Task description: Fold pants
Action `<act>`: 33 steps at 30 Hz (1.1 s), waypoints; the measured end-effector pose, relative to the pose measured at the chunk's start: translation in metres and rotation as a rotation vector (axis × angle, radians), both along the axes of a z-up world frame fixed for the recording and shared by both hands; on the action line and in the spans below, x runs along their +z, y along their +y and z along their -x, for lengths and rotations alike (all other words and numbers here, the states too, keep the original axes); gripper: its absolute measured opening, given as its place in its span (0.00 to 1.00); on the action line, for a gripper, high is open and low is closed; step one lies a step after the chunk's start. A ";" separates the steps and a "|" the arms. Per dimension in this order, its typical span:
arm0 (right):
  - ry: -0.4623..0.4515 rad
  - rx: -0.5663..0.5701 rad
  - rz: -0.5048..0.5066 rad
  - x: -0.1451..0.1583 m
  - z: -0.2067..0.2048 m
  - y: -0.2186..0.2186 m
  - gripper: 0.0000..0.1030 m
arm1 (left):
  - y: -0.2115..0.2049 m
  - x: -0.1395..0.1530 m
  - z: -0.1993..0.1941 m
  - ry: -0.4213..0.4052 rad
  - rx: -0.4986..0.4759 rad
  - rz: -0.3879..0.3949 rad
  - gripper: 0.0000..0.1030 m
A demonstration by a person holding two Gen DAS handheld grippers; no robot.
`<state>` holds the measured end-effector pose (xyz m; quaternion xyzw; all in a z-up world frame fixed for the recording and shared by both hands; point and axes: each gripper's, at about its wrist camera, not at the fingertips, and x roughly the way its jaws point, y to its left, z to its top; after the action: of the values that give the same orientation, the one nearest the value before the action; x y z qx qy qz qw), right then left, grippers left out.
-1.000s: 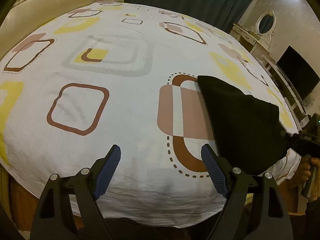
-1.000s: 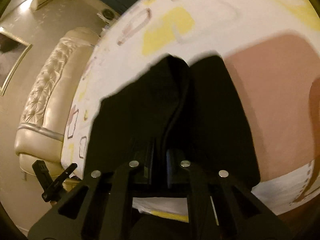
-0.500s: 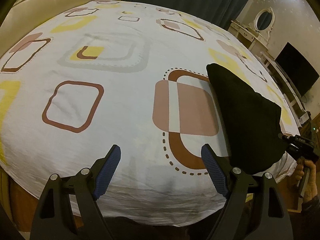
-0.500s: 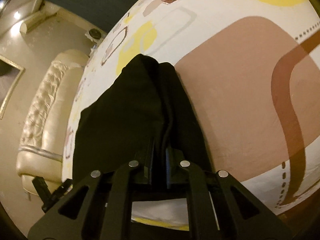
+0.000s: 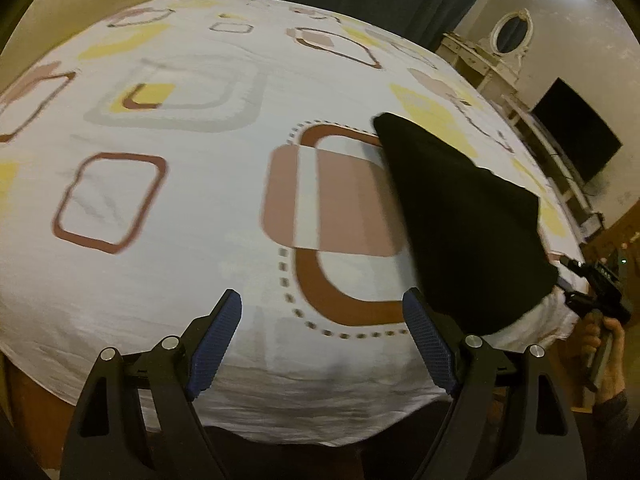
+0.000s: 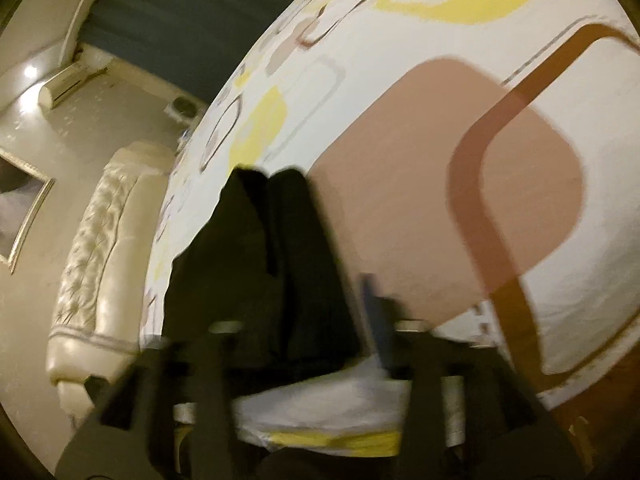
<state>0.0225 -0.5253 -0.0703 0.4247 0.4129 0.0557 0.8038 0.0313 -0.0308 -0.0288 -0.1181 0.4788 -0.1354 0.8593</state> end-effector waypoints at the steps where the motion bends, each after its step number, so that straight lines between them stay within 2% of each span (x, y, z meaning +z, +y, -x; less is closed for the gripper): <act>1: -0.012 -0.007 -0.024 0.002 0.001 -0.003 0.55 | -0.002 0.000 0.001 0.006 -0.012 0.023 0.79; 5: -0.041 -0.023 -0.090 0.001 0.003 -0.011 0.69 | -0.011 -0.004 -0.001 0.034 -0.045 0.113 0.79; 18: 0.008 0.074 -0.171 -0.029 -0.007 0.011 0.71 | -0.059 -0.023 -0.024 0.099 -0.174 0.337 0.79; 24: 0.002 0.106 -0.154 -0.031 -0.010 0.020 0.77 | -0.075 -0.028 -0.039 0.128 -0.208 0.383 0.79; 33: -0.023 0.133 -0.126 -0.032 -0.015 0.028 0.84 | -0.086 -0.037 -0.045 0.158 -0.217 0.412 0.79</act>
<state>0.0371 -0.4968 -0.1025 0.4455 0.4265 0.1395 0.7747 0.0761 -0.1166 -0.0657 -0.2491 0.5169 -0.3118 0.7574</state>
